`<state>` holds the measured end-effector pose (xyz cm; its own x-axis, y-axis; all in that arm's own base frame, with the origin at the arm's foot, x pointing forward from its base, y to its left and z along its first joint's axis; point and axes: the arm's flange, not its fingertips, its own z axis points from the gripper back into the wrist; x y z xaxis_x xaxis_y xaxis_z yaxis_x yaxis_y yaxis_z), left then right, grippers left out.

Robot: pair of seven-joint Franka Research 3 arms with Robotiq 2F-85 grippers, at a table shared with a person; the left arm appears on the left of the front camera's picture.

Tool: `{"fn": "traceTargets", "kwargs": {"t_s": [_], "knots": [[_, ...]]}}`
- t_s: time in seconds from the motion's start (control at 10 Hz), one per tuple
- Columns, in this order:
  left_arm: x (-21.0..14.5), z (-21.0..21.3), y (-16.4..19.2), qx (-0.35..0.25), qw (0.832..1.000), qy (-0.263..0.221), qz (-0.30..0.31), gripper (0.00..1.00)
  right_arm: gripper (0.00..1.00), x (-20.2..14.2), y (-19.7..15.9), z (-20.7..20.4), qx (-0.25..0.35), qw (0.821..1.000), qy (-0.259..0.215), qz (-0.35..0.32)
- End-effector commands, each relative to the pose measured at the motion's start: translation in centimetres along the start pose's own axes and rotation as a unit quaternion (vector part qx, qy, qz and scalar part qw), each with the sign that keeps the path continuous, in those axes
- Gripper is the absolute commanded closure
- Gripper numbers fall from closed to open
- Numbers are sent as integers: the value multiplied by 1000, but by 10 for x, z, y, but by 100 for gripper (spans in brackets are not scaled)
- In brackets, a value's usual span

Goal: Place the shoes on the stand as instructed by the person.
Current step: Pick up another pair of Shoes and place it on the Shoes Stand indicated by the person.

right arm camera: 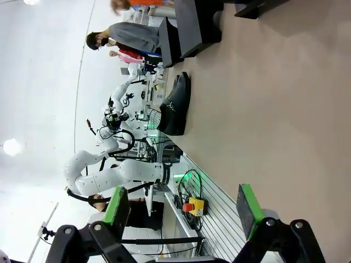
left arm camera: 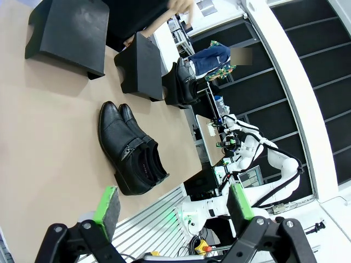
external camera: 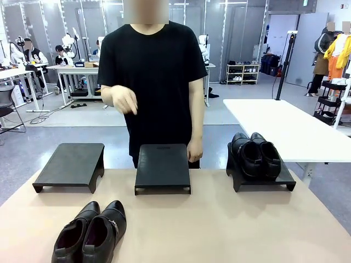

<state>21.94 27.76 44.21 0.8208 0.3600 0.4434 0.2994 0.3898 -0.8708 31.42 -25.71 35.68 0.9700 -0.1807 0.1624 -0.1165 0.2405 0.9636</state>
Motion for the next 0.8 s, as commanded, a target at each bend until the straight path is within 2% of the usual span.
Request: {"fn": "traceTargets", "kwargs": {"t_s": [0.0,0.6,0.7], "knots": [[0,1,0,-9,1000,-2,-11,0,0,-5,3,0,-1,1000,5,3],[0,0,0,0,1000,0,0,0,0,-5,3,0,-1,1000,5,3],[2,-12,-13,-6,1000,18,6,0,0,-5,3,0,-1,1000,5,3]]}}
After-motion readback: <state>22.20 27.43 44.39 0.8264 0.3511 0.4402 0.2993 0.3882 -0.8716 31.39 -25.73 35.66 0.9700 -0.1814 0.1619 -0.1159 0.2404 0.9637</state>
